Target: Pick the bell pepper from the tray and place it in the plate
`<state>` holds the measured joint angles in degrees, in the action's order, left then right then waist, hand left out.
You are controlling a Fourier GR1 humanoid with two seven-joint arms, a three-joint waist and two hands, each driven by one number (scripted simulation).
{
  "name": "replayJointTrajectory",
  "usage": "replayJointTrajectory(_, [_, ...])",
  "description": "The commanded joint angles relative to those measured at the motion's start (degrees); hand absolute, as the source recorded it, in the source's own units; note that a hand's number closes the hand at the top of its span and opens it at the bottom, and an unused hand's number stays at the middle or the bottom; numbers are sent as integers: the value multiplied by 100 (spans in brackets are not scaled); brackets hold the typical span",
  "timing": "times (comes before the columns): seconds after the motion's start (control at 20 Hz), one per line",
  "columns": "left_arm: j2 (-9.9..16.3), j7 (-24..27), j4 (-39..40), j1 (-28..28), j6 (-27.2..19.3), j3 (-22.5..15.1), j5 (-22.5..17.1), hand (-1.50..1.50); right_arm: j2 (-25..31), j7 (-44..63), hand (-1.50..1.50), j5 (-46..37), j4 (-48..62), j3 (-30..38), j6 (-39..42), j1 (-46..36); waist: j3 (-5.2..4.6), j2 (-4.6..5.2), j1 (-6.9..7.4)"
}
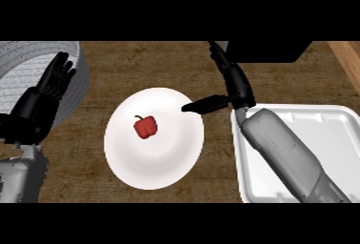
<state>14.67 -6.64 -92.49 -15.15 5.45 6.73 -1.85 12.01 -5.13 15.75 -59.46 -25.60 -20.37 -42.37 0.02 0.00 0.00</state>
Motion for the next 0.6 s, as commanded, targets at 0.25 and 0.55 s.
replayJointTrajectory(0.25, [103, -137, -11, -74, 129, 148, -63, 0, 1175, -733, -150, 145, -35, 923, 1629, 722, 0, -1, -5])
replayJointTrajectory(0.55, [-116, -271, -266, 62, 5, 12, 66, 0, 1389, -1001, -150, -146, -198, 1321, 2210, 1172, -1, -5, 3])
